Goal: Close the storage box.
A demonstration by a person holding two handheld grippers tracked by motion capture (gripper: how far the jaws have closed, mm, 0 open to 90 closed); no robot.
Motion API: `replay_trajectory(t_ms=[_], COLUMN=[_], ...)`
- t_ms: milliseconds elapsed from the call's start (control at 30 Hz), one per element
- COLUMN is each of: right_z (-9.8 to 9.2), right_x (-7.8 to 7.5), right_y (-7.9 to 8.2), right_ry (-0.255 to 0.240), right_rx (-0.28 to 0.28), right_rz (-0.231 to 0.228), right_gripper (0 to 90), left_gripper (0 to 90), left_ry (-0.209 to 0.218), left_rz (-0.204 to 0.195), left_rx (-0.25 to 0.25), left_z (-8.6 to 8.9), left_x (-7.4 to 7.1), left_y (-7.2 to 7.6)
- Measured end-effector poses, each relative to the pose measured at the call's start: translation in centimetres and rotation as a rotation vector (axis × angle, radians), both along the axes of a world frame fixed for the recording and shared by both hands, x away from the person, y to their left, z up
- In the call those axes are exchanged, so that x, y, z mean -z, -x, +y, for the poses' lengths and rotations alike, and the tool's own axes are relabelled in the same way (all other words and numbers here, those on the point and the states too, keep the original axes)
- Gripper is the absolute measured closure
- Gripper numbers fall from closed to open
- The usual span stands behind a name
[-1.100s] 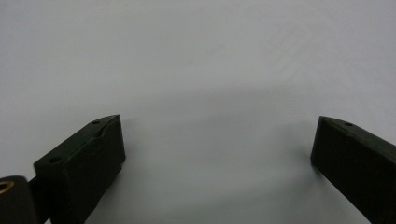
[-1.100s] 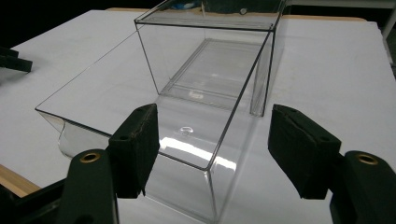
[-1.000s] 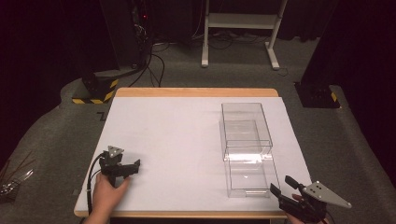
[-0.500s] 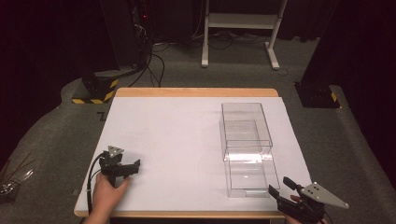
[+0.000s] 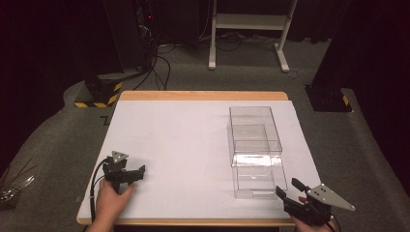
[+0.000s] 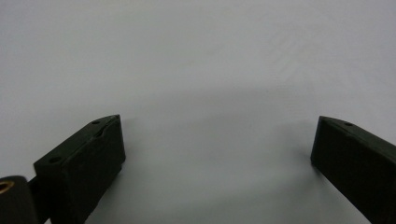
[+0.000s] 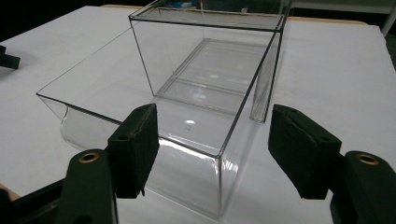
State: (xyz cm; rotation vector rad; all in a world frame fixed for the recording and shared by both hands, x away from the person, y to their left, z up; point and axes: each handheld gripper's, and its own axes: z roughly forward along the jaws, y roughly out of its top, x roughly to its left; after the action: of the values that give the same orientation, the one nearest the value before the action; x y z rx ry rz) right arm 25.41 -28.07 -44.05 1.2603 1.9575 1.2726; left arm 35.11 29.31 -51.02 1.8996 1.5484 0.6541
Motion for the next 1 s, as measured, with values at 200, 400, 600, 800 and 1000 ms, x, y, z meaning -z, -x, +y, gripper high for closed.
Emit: replay_trajectory(t_ms=[200, 400, 600, 800, 1000], right_z=[0.1, 0.0, 0.0, 0.2, 0.2], right_x=[0.0, 0.4, 1.1, 1.4, 1.3], right_y=[-0.5, 0.1, 0.1, -0.2, -0.6], right_ry=[-0.001, 0.003, 0.017, 0.025, 0.029], right_rx=[0.005, 0.008, 0.004, 0.007, 0.016], right_rz=[0.0, 0.003, 0.03, 0.036, 0.026], right_gripper=[34.2, 34.6, 34.4, 33.9, 33.9], left_gripper=[3.1, 3.1, 3.1, 3.1, 3.1], left_ry=[-0.001, -0.001, -0.001, 0.0, -0.001], left_rz=[0.001, 0.0, 0.001, 0.0, 0.0], left_rx=[0.001, 0.002, 0.002, 0.0, 0.001], left_z=[0.0, 0.0, 0.0, 0.0, 0.0], left_x=[0.0, 0.0, 0.0, 0.0, 0.0], left_y=[0.0, 0.0, 0.0, 0.0, 0.0])
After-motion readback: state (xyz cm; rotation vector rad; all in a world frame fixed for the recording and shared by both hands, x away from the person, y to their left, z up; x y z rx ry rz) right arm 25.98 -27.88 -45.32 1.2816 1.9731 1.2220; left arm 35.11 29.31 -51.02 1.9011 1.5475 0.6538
